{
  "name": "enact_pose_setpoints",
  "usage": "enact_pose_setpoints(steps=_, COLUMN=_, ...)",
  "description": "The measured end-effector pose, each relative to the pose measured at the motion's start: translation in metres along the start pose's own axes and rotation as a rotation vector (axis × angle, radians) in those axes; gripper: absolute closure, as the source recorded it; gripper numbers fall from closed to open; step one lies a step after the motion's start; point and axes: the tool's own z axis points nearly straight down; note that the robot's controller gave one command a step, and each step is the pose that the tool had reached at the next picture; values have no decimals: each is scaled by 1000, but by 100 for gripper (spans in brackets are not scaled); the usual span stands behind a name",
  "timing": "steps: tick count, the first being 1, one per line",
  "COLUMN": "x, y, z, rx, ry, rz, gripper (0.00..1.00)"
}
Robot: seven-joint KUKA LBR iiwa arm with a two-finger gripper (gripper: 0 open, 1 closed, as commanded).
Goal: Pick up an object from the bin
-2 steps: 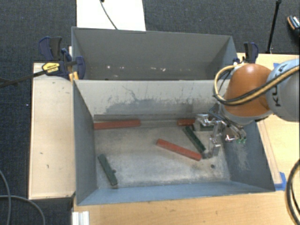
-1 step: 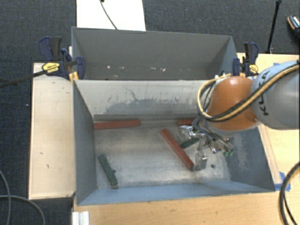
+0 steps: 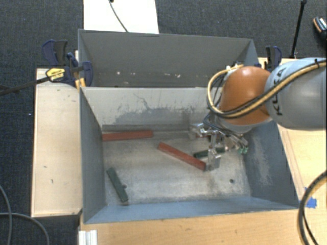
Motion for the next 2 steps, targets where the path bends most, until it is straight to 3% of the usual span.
enact_pose_setpoints(steps=1, x=2, y=0, z=0, rx=-1, ry=4, rz=8, gripper=100)
enact_pose_setpoints(steps=2, x=2, y=3, z=-162, rx=3, ry=-5, rz=-63, gripper=100)
